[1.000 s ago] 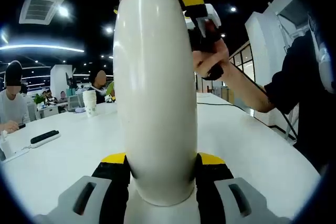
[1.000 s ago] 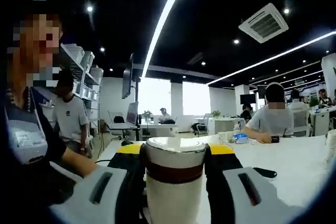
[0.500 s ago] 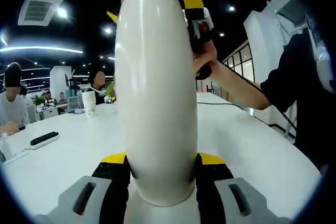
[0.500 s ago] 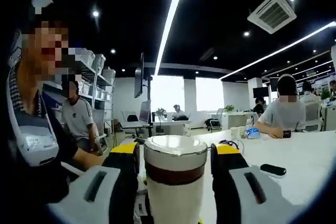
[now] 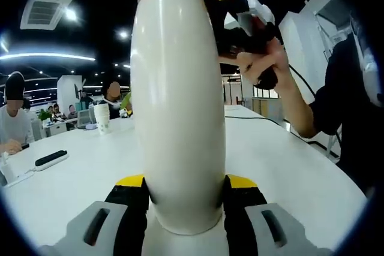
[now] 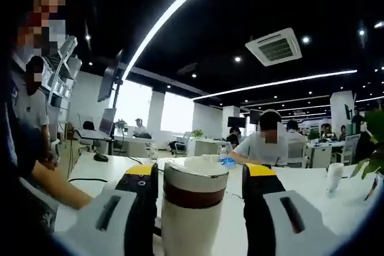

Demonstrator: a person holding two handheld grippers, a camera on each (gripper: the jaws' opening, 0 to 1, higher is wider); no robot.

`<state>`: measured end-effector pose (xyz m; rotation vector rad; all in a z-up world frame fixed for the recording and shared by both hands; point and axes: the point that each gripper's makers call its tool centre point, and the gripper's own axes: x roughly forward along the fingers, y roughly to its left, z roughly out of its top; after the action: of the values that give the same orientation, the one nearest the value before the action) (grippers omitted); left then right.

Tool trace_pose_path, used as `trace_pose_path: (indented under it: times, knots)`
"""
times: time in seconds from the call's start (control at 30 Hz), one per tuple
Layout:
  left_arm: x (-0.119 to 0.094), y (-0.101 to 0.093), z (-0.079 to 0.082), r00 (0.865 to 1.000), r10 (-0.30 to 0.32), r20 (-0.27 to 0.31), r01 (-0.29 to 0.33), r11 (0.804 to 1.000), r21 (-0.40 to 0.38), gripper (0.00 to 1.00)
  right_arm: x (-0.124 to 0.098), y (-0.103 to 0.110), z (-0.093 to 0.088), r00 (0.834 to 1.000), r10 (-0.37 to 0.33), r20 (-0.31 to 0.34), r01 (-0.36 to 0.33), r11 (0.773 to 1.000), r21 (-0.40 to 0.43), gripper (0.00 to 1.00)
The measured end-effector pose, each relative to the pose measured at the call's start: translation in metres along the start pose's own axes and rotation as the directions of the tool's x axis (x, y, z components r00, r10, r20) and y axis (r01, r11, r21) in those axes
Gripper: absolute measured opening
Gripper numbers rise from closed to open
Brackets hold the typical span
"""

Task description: Grasp the water cup twist off the cup lid place the cup lid on the table

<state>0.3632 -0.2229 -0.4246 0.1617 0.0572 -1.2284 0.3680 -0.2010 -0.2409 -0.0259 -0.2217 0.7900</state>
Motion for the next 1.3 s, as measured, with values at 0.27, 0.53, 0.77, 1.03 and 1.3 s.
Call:
trace_pose_path:
  times: [0.27,0.53,0.77,1.03,1.3]
  knots:
    - [-0.001,0.001,0.0,1.0,0.0,-0.001,0.0,1.0,0.001,0.5,0.006,-0.001,-0.002,1.0,0.013,0.009,-0.013,0.998,0.062,0.48]
    - [-0.001,0.001,0.0,1.0,-0.001,-0.001,0.001,1.0,0.0,0.5,0.006,-0.002,0.004,0.998,0.055,0.041,-0.058,0.996,0.07,0.47]
    - [-0.001,0.0,0.0,1.0,-0.001,-0.002,0.001,1.0,-0.001,0.5,0.007,-0.002,0.003,0.996,0.069,0.053,-0.072,0.995,0.063,0.47]
    - [-0.001,0.0,0.0,1.0,-0.002,0.0,0.002,1.0,0.0,0.5,0.006,-0.004,0.004,0.993,0.082,0.09,-0.091,0.991,0.102,0.47]
    - [-0.001,-0.001,0.0,1.0,-0.005,0.0,0.005,1.0,0.003,0.5,0.006,-0.004,0.019,0.988,0.083,0.13,-0.085,0.996,0.006,0.47]
